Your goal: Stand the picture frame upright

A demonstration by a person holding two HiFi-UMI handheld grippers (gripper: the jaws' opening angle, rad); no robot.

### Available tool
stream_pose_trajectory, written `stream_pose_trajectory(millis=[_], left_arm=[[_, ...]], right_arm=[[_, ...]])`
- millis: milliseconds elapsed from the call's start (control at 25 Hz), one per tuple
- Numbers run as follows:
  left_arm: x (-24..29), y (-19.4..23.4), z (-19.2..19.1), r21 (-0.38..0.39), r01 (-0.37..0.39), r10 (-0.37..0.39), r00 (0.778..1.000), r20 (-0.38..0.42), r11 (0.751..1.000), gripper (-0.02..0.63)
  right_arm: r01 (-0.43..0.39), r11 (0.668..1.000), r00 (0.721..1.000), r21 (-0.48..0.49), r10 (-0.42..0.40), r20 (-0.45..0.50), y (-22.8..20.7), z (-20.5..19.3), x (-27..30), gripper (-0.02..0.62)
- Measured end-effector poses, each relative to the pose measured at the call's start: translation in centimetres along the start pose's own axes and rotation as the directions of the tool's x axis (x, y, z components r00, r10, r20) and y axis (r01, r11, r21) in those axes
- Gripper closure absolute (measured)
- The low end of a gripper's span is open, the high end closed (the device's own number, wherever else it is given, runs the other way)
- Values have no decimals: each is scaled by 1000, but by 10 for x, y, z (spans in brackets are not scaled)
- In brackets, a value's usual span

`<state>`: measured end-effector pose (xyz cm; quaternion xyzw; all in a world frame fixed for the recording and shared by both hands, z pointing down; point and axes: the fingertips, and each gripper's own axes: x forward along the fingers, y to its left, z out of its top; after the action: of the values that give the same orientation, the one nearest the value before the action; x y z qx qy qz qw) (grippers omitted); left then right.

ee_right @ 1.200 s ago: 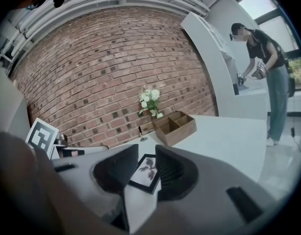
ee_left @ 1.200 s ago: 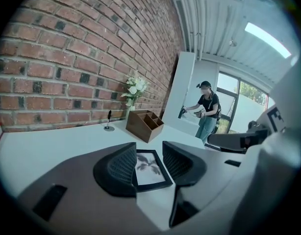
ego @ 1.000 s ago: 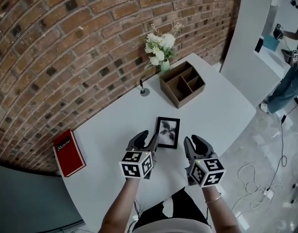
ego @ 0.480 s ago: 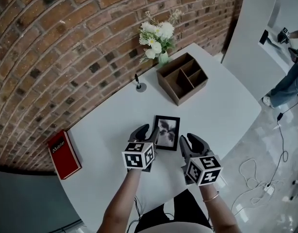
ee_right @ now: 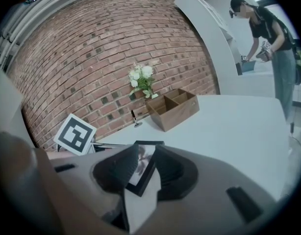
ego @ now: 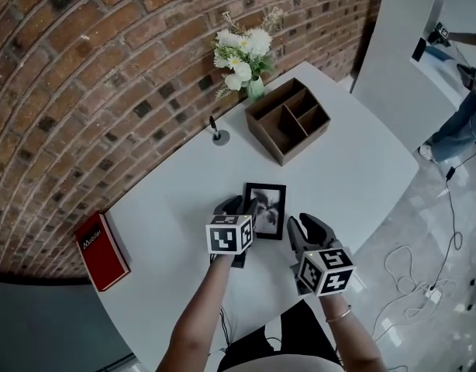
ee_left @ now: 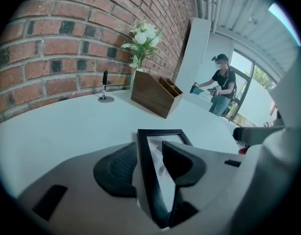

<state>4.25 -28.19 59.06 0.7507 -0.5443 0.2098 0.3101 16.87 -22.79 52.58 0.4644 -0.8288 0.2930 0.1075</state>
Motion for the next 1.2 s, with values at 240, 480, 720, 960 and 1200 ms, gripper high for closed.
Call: stream_pose_trajectory(millis=[240, 480, 720, 960, 1200], left_arm=[[8, 1, -8, 1, 1, -1, 998, -61, 1000, 458], [11, -1, -11, -12, 8, -9, 993, -121, 1000, 480], [10, 1, -12, -45, -18, 13, 994, -112, 999, 495], [4, 4, -9, -58, -56, 53, 998, -44, 997, 523], [-4, 4, -7, -58, -76, 77, 997, 24, 995, 543]], right_arm=[[7, 1000, 1000, 2, -7, -14, -3, -4, 2, 503], [0, 1000, 1000, 18, 0, -23, 0, -8, 5, 503], [-7, 1000, 999, 24, 8, -37, 2, -11, 9, 503], [-15, 999, 997, 29, 17, -76, 0, -18, 12, 503], [-15, 1000, 994, 27, 18, -107, -3, -25, 18, 503]])
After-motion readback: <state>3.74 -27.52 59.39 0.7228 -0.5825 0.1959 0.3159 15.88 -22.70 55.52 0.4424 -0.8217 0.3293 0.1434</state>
